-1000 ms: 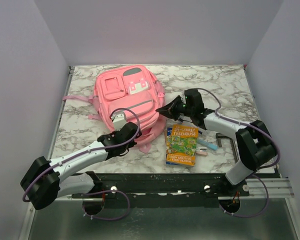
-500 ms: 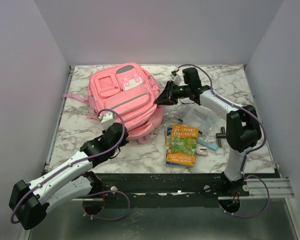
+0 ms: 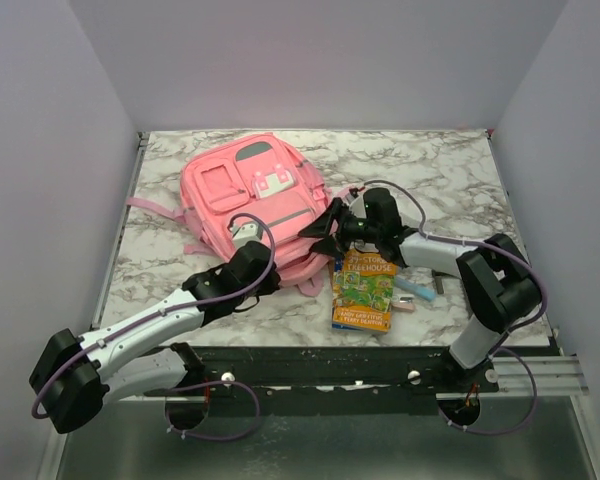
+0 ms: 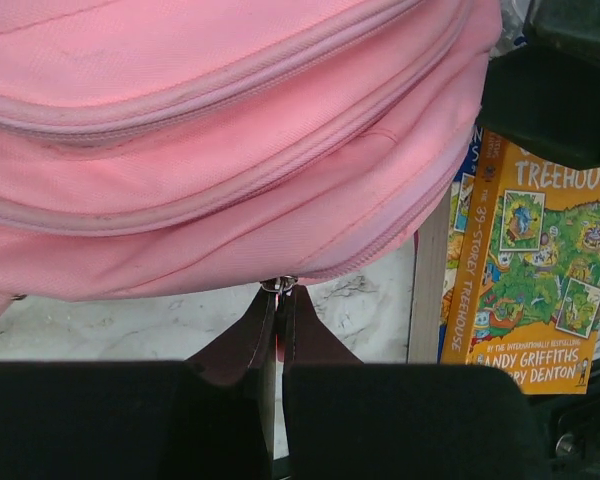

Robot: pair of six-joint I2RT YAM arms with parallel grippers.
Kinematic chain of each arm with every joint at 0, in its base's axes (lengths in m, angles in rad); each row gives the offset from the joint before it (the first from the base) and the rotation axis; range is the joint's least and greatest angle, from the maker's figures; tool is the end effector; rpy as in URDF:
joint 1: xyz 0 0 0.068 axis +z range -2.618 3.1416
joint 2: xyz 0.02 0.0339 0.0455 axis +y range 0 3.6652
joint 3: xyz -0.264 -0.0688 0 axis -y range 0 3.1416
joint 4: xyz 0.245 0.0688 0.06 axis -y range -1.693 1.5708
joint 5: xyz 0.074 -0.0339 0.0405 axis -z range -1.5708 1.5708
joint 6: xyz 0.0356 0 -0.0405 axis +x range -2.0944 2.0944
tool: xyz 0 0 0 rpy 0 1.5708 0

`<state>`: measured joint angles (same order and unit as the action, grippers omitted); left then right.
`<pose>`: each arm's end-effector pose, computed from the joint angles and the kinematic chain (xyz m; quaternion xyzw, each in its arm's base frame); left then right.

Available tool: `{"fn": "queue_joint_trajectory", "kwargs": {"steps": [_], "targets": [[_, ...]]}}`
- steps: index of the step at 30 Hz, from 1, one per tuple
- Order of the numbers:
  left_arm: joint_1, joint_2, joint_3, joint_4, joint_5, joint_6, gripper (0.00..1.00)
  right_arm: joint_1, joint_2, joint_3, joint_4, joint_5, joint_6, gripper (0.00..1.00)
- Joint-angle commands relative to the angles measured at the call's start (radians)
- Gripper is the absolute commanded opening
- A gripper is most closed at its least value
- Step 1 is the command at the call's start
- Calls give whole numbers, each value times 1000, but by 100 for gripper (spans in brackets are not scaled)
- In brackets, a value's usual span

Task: Pack the student bag
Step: Unzip the student bag at the center of the board.

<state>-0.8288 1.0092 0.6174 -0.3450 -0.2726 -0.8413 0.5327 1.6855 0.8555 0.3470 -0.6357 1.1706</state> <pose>0.1483 -0.1475 0.2261 -0.0607 0.9055 -0.2141 0.3614 0.2914 0.1963 0.1878 0.1013 0.8226 0.5460 0.1226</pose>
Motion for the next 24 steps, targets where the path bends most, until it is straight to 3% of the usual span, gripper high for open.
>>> {"fn": "queue_joint_trajectory", "kwargs": {"steps": [1,11,18,24], "targets": [[-30,4,33,100,59,-11,0,63,42,22,212,61,180,70],[-59,20,53,102,44,30,0,159,71,92,-55,265,235,74],[-63,49,80,95,49,43,0,182,5,-8,-73,332,345,72],[-66,66,93,98,46,47,0,197,-6,-40,-66,343,340,71]]}}
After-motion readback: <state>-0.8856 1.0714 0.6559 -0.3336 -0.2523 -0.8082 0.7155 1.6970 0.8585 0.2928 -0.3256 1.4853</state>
